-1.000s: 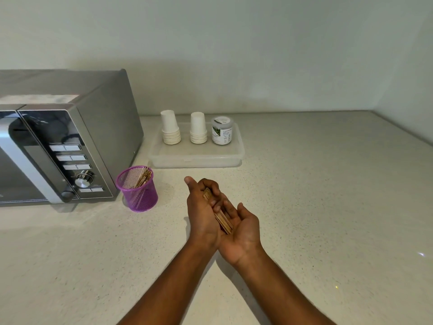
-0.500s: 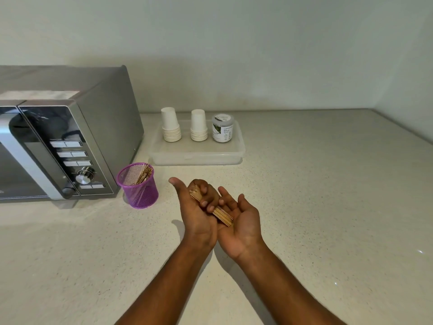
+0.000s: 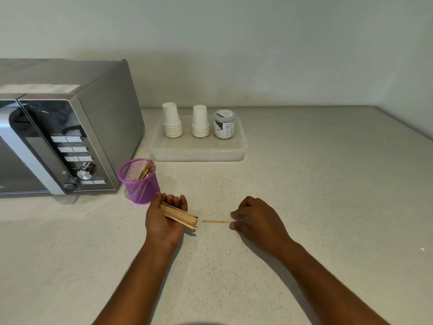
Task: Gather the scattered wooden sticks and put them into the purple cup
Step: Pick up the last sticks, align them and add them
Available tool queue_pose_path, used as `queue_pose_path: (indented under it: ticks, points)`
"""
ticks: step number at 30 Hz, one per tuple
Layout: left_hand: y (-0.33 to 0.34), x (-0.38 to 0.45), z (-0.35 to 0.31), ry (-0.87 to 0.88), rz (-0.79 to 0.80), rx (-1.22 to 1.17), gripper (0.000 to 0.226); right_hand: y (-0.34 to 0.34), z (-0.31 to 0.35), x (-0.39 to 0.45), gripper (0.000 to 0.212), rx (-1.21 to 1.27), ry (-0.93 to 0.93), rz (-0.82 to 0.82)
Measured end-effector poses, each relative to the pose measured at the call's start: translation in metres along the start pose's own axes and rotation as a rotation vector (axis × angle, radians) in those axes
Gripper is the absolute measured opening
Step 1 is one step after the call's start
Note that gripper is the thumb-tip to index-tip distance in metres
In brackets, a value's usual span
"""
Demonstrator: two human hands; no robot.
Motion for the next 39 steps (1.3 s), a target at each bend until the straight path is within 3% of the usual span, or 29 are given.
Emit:
queue_pose_path:
  ticks: [3,9,11,16,18,21,24,28,33,36,39]
  points:
    - [-0.008,0.000,0.010,-0.035,-0.011,-0.008,0.028,-0.002,0.003,-0.007,0.010,-0.045,0.000,-0.097]
    - [-0.006,0.002,0.025,-0.095,0.119,0.040,0.026,0.004,0.015,-0.011,0.016,-0.350,-0.034,-0.223]
    - [-0.007,0.003,0.030,-0.106,0.158,0.036,0.035,0.005,0.009,-0.008,0.018,-0.293,0.027,-0.205]
    - [-0.004,0.004,0.040,-0.140,0.229,0.032,0.049,0.002,0.019,-0.007,0.018,0.198,0.124,-0.098]
    - [-0.002,0.002,0.048,-0.165,0.248,0.032,0.056,0.005,0.038,-0.008,0.010,0.202,0.091,-0.085]
    - [0.002,-0.002,0.056,-0.150,0.250,0.059,0.062,0.005,0.055,-0.007,0.017,0.105,0.056,-0.136]
    - [0.001,0.001,0.060,-0.086,0.212,0.141,0.040,-0.002,0.056,-0.007,0.021,0.161,0.087,-0.198]
    - [0.005,0.001,0.054,-0.021,0.148,0.141,0.021,-0.005,0.034,-0.019,0.006,0.563,0.301,-0.316]
    - [0.036,-0.021,0.049,0.094,0.296,0.208,0.027,0.042,0.031,-0.026,0.040,1.664,0.758,-0.138]
    - [0.056,-0.046,0.059,0.105,0.437,0.274,0.039,0.043,0.052,-0.019,0.058,2.168,0.822,0.027]
    - [0.068,-0.062,0.061,0.148,0.482,0.303,0.061,0.042,0.066,-0.012,0.051,2.356,0.873,0.022]
Point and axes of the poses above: each hand's wrist, its own x-axis towards the middle knuckle, its own y-axis out of the palm, z = x × y, the point moved 7 cm from there along x, towards the middle knuckle, and after that the axes turned 5 degrees about y, right-handed, at the moved point
